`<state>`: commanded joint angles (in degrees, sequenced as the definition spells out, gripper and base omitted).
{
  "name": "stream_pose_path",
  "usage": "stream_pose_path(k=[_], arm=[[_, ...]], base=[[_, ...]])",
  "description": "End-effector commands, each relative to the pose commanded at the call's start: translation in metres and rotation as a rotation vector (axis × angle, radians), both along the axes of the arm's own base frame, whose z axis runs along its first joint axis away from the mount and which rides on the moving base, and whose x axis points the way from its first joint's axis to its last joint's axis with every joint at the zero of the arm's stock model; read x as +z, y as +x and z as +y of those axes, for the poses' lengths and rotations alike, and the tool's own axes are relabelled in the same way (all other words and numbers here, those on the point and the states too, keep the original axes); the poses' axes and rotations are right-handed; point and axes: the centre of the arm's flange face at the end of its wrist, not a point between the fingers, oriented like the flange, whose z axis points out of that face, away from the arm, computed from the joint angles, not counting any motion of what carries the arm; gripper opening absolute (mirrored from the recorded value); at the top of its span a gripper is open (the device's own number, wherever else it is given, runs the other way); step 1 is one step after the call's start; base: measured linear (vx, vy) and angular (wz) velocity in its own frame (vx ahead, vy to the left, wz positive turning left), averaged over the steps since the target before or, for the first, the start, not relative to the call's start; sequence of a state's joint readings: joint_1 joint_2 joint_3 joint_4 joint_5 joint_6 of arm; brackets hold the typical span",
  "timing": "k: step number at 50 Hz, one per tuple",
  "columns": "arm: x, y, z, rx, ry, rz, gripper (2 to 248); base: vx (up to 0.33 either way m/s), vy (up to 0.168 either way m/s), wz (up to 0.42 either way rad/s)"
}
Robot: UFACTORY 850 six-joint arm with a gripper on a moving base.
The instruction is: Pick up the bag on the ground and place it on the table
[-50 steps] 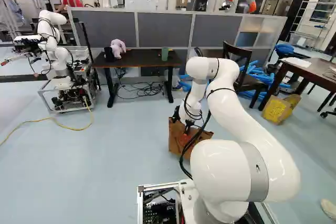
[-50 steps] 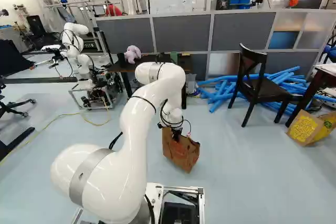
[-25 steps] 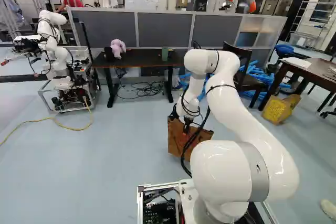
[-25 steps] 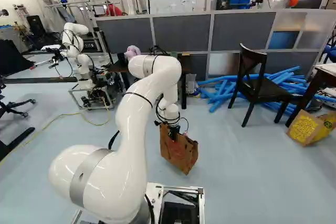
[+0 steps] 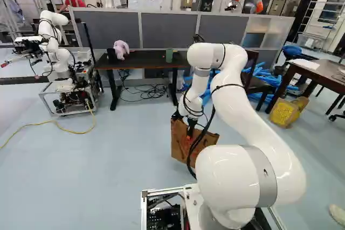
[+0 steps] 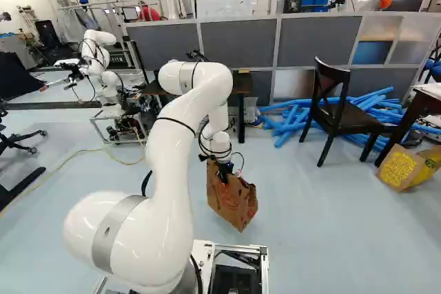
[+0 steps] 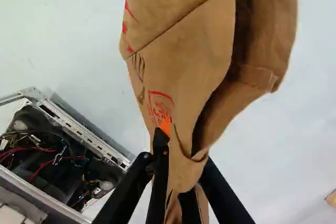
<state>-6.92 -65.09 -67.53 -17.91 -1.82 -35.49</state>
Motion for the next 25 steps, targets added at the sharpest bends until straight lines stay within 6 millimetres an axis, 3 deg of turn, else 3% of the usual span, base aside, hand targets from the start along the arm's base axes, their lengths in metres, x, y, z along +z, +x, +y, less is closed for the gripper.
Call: stream_pose_path(k=[25], arm=[[0.038,-0.009,0.017,-0.069,0.002,-0.011,21]], base=[[0.000,0.000,0.000]])
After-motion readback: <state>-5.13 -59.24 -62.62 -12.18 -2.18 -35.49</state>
